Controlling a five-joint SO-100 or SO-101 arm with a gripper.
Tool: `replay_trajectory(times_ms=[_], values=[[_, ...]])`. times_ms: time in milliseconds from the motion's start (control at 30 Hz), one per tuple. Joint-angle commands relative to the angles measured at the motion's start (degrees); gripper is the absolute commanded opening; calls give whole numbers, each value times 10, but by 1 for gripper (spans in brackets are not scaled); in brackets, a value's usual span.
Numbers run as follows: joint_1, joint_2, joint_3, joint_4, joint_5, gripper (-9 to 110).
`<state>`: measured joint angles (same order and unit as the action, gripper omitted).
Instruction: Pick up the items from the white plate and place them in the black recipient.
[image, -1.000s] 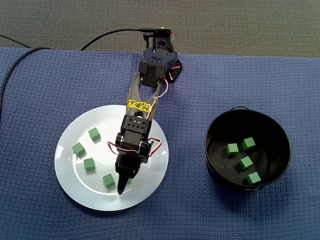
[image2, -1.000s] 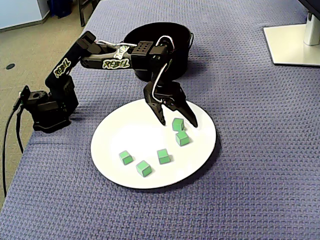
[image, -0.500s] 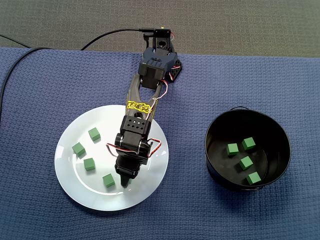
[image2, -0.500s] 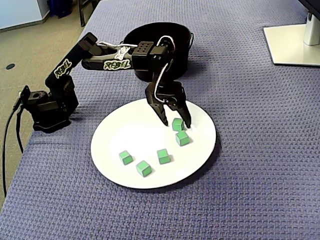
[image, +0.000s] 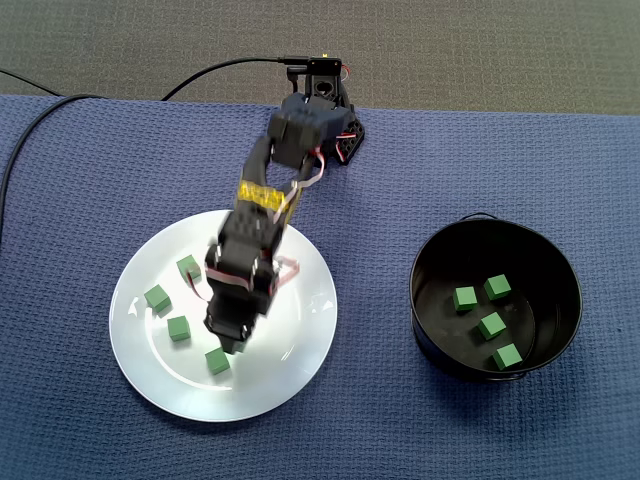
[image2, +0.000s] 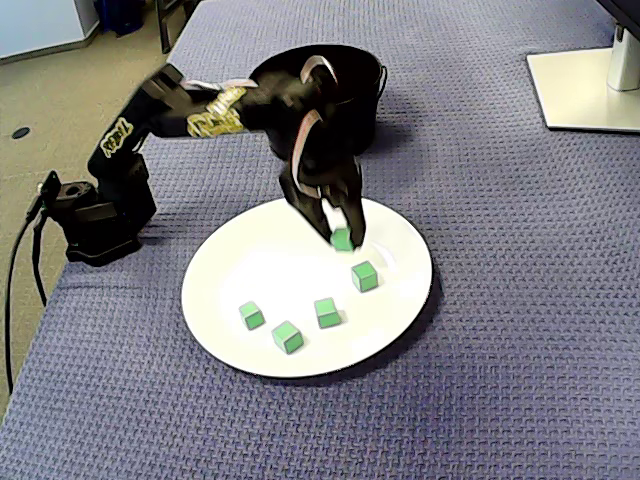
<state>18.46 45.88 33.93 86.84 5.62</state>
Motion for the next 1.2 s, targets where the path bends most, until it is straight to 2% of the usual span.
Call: replay_trajectory(times_ms=[0,100,233,400,500,733,967,1000,1067,1167], values=[[-23,214,-40,-14,-81,0],[-92,335,-31,-53,-157,0],[-255,438,2,-70,-265,0],[-468,475,80,-78,-337,0],[-555,454,156,-105,-362,0],[-610,316,264,-186,-316,0],[-611,267,346,-237,-320,0],[-608,265,352,-237,-320,7],[-602,272,367,-237,-324,28],[-584,302,359,-206,-332,35]])
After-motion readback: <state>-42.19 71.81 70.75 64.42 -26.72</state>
